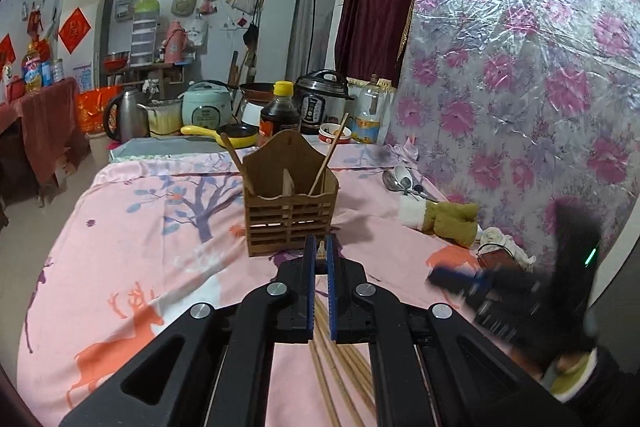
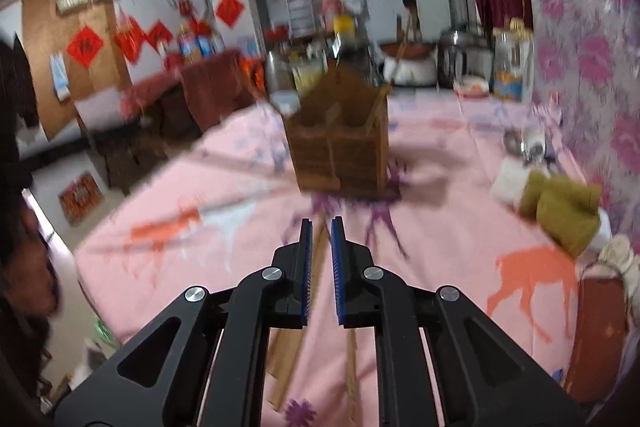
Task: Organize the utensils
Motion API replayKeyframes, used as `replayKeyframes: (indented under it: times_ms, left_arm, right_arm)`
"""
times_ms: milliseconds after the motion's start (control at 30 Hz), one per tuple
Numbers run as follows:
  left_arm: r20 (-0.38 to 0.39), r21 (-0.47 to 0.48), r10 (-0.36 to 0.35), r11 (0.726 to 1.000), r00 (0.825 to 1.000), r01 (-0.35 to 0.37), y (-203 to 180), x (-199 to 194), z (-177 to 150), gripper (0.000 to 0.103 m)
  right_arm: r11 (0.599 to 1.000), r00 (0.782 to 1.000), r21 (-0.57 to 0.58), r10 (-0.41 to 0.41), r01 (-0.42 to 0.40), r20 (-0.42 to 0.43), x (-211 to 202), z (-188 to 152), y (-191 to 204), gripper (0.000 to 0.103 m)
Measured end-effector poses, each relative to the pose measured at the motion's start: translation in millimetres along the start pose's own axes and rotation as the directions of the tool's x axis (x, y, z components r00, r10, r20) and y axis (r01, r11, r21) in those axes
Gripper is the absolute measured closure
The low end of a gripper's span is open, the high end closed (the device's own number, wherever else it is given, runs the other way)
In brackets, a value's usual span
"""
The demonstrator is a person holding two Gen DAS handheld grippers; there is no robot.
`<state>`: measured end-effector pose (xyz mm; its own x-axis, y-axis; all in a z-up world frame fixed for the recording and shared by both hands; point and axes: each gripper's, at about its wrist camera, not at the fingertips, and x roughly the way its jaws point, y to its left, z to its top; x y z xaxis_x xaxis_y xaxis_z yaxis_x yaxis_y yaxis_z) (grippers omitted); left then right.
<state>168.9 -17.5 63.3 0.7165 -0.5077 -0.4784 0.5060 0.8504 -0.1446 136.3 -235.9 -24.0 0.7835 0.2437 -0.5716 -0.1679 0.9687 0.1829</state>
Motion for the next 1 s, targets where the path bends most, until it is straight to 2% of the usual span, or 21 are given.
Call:
replayKeyframes:
  times_ms: [200, 267, 333, 400, 500, 567, 667, 900, 1000]
  left_arm:
    - [-0.011, -0.015, -0.021, 1.0, 1.0, 0.02, 4.8, 5.4, -3.5, 0.097]
    - [-0.018, -0.016, -0.021, 1.0, 1.0, 0.021, 6.9, 5.8, -5.0, 0.097]
    - [-0.017, -0.018, -0.02, 1.0, 1.0, 0.02, 9.7, 5.4, -5.5, 0.097]
    - [-0.014, -0.027, -0.023, 0.999, 1.0, 0.023, 12.5, 5.3, -5.1, 0.097]
    - [-0.014, -0.03, -0.018, 0.999, 1.0, 0.018, 14.5, 6.5, -3.6, 0.097]
    - [-0.016, -0.038, -0.018, 0.999, 1.0, 0.017, 16.8, 7.2, -3.0, 0.097]
    - [-0.011, -0.05, -0.013, 0.999, 1.0, 0.013, 19.6, 5.4, -3.0, 0.097]
    - [-0.009, -0.055, -0.041, 0.998, 0.999, 0.04, 22.8, 6.9, -4.3, 0.097]
    - [-0.014, -0.051, -0.049, 0.998, 0.999, 0.048, 18.8, 10.2, -4.6, 0.097]
  right_arm:
    - [0.998, 0.985, 0.044, 0.054, -0.047, -0.165, 18.8, -32.4, -17.7, 0.087]
    - [0.998, 0.977, 0.032, 0.059, -0.053, -0.207, 15.6, -45.6, -18.6, 0.076]
    - [0.999, 0.97, 0.004, 0.048, -0.048, -0.238, 12.0, -59.4, -16.2, 0.069]
    - [0.999, 0.962, -0.025, 0.028, -0.036, -0.27, 13.0, -72.8, -10.9, 0.068]
    - [0.997, 0.964, -0.076, -0.011, -0.009, -0.265, 20.2, -72.2, -2.6, 0.068]
    - [0.997, 0.966, -0.08, -0.014, -0.007, -0.256, 26.5, -64.0, -1.7, 0.068]
    - [0.996, 0.959, -0.083, -0.006, -0.018, -0.283, 29.6, -62.3, -5.1, 0.068]
    - [0.995, 0.931, -0.096, -0.038, 0.004, -0.364, 0.2, -115.1, -8.9, 0.068]
    - [0.996, 0.943, -0.083, -0.059, 0.033, -0.328, -4.0, -121.4, -9.7, 0.072]
